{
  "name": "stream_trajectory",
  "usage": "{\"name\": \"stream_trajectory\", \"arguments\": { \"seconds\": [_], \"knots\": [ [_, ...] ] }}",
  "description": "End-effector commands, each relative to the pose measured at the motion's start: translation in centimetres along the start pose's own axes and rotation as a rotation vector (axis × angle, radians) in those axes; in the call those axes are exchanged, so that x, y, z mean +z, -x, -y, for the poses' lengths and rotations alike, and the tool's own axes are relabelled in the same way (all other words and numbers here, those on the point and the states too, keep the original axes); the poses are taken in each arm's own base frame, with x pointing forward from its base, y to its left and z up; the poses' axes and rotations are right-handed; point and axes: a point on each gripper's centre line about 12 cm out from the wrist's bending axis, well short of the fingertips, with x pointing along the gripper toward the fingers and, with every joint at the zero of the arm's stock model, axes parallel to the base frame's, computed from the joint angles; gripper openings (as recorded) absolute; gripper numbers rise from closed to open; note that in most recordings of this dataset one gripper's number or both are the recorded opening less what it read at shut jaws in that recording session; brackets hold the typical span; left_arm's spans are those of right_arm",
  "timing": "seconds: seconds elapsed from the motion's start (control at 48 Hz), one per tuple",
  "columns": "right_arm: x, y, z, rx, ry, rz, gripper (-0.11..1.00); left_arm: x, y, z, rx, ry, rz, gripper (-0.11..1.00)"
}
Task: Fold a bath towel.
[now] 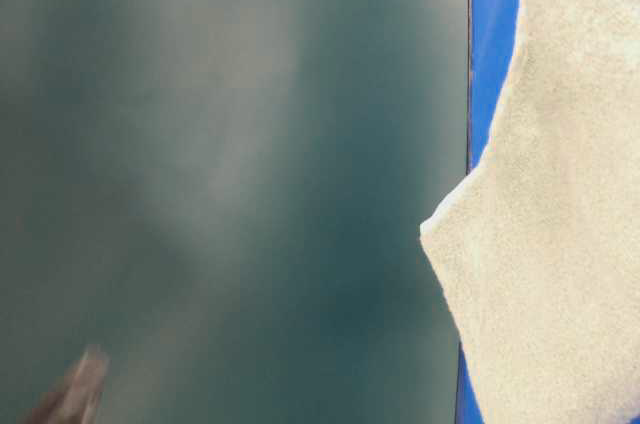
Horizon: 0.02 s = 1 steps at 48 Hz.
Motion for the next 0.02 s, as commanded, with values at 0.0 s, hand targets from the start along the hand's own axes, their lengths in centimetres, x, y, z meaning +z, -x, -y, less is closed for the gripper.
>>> {"name": "stream_trajectory", "arguments": {
  "seconds": [0.0],
  "knots": [
    [0.71,2.03,0.63,0.03,-0.009,0.082,0.64,0.22,2.94,0.22,0.003,0.016,0.083,0.87]
  ]
}}
